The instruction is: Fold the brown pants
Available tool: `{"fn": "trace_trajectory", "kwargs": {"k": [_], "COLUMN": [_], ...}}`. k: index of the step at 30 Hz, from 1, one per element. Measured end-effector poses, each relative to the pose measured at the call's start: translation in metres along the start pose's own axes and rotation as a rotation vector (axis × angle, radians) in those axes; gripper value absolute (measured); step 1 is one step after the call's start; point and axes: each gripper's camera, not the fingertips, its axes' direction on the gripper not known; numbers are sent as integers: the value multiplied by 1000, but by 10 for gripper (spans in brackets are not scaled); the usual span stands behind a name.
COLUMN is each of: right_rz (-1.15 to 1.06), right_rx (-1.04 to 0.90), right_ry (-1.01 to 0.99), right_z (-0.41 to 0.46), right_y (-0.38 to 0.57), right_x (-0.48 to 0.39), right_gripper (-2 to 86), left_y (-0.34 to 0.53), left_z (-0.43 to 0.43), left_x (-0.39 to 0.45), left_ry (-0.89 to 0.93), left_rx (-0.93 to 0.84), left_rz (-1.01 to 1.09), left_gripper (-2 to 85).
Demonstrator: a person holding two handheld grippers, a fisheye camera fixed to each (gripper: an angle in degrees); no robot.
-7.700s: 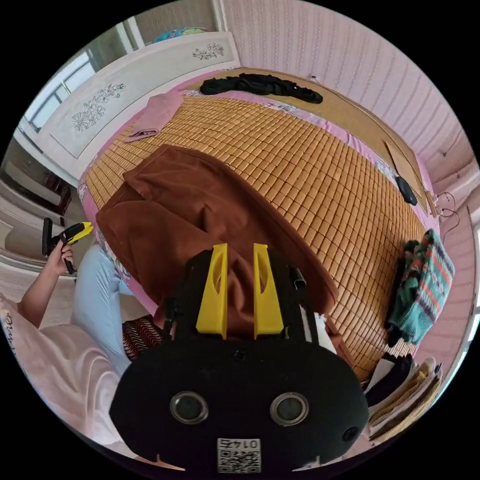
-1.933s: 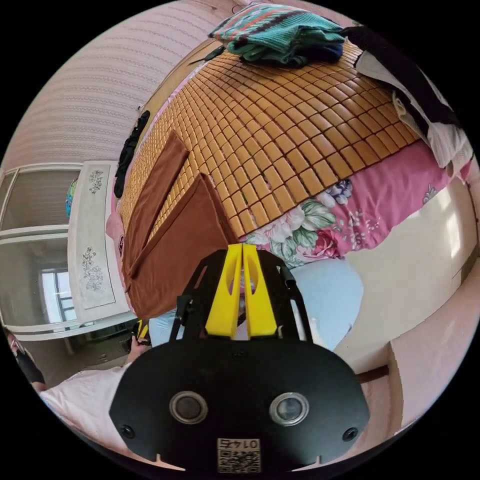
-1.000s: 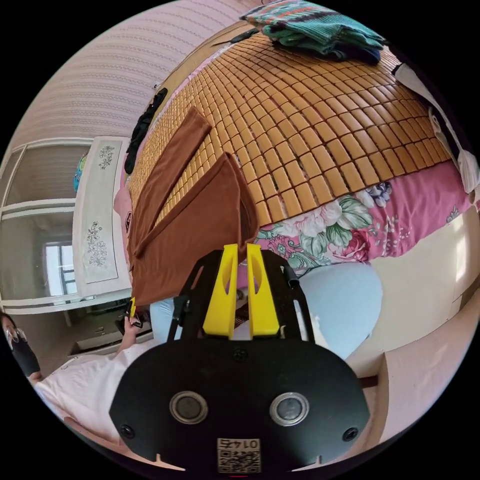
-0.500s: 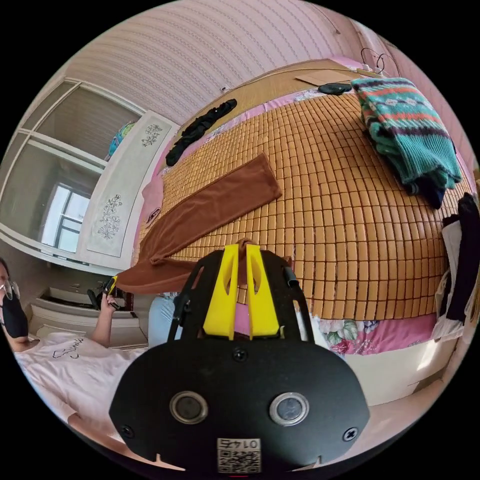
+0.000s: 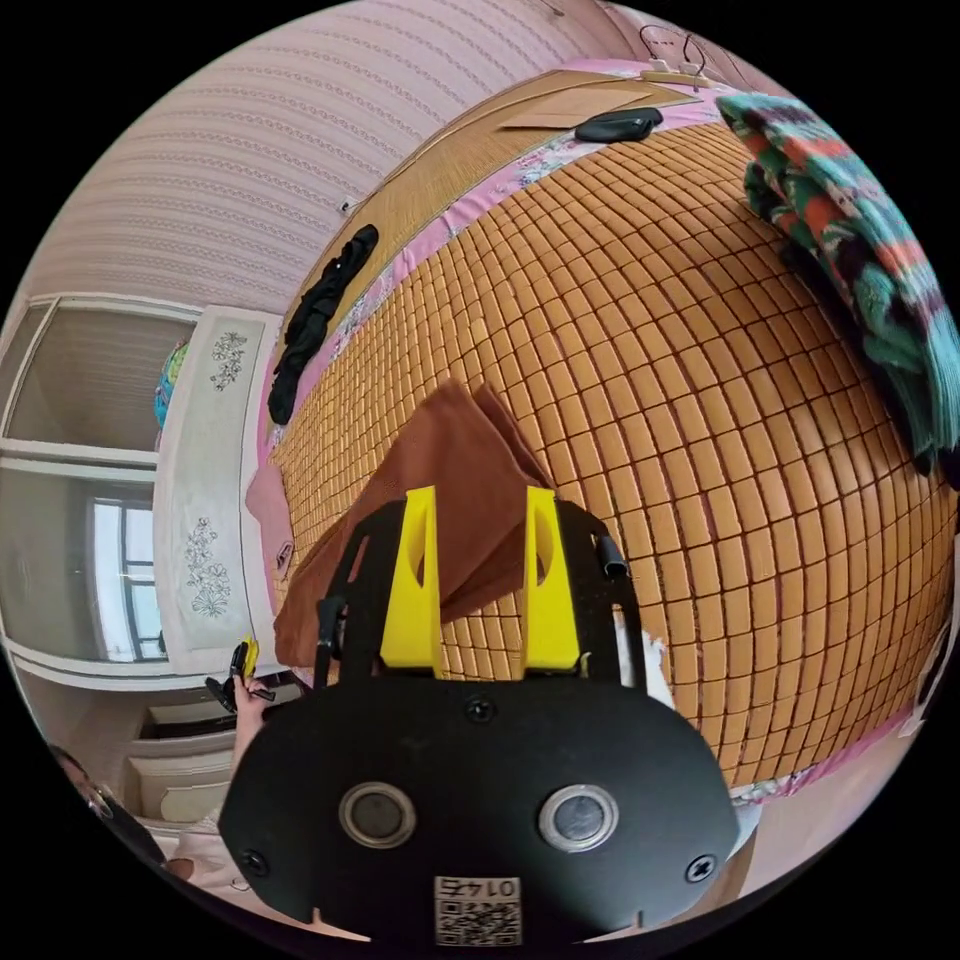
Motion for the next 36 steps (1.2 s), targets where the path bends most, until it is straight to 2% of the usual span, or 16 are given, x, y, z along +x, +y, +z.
{"fn": "trace_trajectory", "kwargs": {"k": [4, 9, 14, 17, 20, 23, 26, 30, 33, 36], "right_rz": [102, 134, 156, 136, 96, 53, 52, 142, 194, 238], "right_rx": [-14, 90, 83, -9, 9, 11, 11, 80, 153, 142], "right_ry": [-14, -132, -176, -221, -201, -252, -207, -202, -149, 5], "right_z": [23, 25, 40, 51, 39, 19, -7, -48, -90, -116], "right_y": [31, 38, 28, 22, 26, 38, 65, 118, 171, 213], "right_x": [50, 63, 54, 45, 36, 40, 59, 105, 136, 156], "right_gripper": [127, 118, 96, 48, 18, 12, 9, 9, 11, 19], "left_y": [34, 46, 40, 32, 26, 19, 24, 72, 121, 161], "left_z": [7, 15, 43, 56, 64, 56, 46, 31, 16, 4], "left_x": [-60, -99, -106, -103, -106, -98, -81, -56, -50, -45], "left_ry": [-17, -2, 149, 222, 222, 202, 179, 170, 226, 222], "left_rx": [-49, -61, -89, -83, -157, -163, -231, -347, -392, -435], "left_rz": [-142, -295, -377, -406, -450, -347, -189, 10, 34, 40], "left_gripper": [110, 133, 141, 117, 58, 51, 50, 52, 57, 69]}}
